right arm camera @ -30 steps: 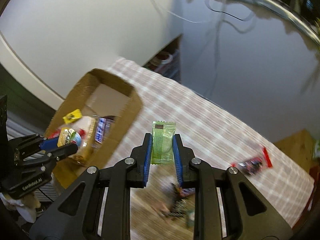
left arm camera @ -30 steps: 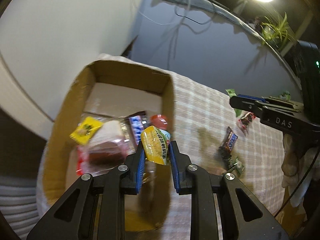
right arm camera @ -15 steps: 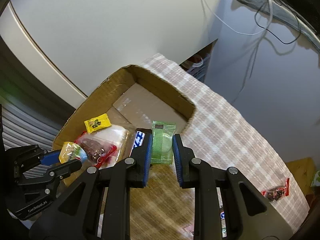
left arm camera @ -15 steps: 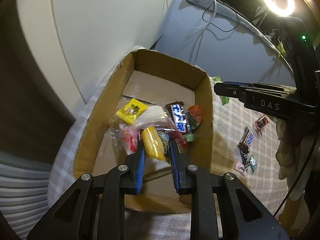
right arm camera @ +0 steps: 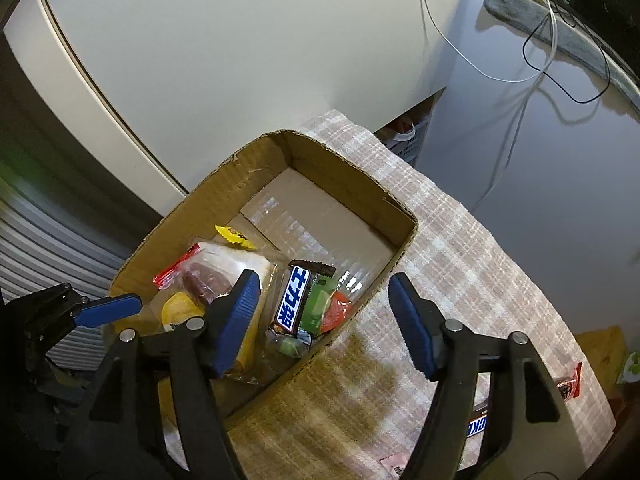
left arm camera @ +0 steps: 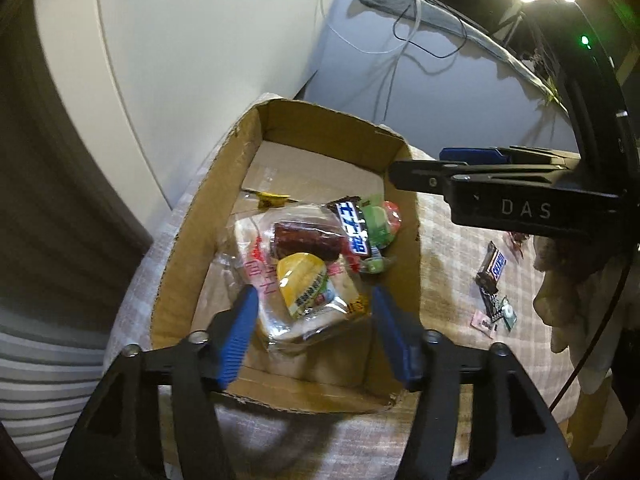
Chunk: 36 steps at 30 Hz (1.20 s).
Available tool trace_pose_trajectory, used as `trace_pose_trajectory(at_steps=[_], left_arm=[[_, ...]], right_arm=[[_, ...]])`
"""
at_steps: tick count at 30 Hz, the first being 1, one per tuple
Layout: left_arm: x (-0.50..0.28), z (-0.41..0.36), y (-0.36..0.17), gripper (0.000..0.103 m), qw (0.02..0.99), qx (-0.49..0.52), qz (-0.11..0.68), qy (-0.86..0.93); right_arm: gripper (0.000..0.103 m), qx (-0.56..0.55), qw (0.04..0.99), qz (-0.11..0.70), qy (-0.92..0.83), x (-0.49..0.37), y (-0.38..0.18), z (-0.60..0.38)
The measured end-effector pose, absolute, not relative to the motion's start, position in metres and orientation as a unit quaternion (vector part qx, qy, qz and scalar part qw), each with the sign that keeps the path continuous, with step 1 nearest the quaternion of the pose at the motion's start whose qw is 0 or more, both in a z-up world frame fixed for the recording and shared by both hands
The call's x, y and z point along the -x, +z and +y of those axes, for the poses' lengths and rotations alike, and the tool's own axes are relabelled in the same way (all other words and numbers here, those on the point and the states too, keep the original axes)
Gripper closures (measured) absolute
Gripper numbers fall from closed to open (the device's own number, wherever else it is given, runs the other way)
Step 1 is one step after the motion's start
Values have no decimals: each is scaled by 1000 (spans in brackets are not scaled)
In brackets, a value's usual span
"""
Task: Organize snacks
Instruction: 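Grasp the red-wrapped candy with the right tool while the left tool grasps the Snickers bar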
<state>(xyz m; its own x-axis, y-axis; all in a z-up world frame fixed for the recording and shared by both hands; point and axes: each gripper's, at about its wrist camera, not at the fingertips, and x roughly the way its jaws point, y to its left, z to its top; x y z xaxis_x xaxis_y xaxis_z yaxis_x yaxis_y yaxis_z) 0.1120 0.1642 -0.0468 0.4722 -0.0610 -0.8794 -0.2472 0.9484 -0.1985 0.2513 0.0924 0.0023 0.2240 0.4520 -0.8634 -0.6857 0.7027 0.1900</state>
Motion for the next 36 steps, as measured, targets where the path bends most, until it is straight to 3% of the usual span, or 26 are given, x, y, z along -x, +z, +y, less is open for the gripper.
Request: trace_pose_trajectory(at_steps=[9,20,36], left_arm=[[-119,133,-43,36,843,130,522,19],[-145,69,-49,36,839,82,534,-57],[-211,-19,-97,50,808,34,563,-171]], right_arm=[[30,88,788,510,333,-253,5,44],[30,28,813,542,211,-275,-7,-83],[30,-143,762,628,69,-322,-85,-194]])
